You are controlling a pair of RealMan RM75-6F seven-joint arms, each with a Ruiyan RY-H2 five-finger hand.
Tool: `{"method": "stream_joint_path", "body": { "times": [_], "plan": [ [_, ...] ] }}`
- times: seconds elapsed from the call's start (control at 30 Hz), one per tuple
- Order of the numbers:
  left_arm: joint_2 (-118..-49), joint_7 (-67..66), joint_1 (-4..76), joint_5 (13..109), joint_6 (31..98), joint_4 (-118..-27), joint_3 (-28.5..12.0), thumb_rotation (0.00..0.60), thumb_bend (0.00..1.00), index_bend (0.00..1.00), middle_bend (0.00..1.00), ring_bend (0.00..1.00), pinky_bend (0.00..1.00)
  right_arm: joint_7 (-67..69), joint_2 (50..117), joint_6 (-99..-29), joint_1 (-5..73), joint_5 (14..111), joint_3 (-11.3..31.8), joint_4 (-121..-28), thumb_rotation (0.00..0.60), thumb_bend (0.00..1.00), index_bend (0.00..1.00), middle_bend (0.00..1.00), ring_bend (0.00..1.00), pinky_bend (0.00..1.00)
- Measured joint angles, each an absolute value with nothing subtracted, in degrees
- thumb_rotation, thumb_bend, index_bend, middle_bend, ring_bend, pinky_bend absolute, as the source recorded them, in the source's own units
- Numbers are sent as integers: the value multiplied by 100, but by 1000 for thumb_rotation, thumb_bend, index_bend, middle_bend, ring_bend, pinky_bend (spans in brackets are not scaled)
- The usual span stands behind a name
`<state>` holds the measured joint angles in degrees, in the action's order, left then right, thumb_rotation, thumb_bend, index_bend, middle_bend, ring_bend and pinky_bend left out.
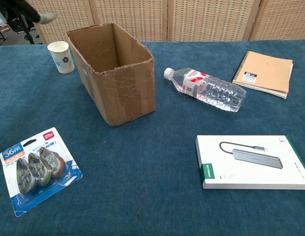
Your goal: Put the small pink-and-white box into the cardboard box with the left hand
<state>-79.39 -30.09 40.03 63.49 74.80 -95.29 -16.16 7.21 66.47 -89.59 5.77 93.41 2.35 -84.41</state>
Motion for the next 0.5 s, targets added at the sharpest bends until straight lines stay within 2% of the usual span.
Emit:
{"method": "stream_joint_path", "body": {
  "times": [0.13,0.23,0.33,0.5],
  "plan": [
    [-7062,-2548,3411,6598,7613,-10021,-1282,600,335,187,0,0,0,610,6668,-8943,578,9328,235,-8477,600,131,79,0,0,0],
    [-6671,-2029,2977,6933,7726,-10156,-988,600,324,160,0,0,0,528,6682,-8933,577,9320,235,-8504,600,131,79,0,0,0],
    [-6509,-1507,2634,7395,7915,-10159,-665,600,323,117,0,0,0,460,6694,-8935,571,9318,234,-8532,600,131,79,0,0,0],
    [-6527,-952,2032,8060,8494,-9848,-256,600,328,109,0,0,0,428,6695,-8977,552,9325,237,-8549,600,131,79,0,0,0]
  ]
}}
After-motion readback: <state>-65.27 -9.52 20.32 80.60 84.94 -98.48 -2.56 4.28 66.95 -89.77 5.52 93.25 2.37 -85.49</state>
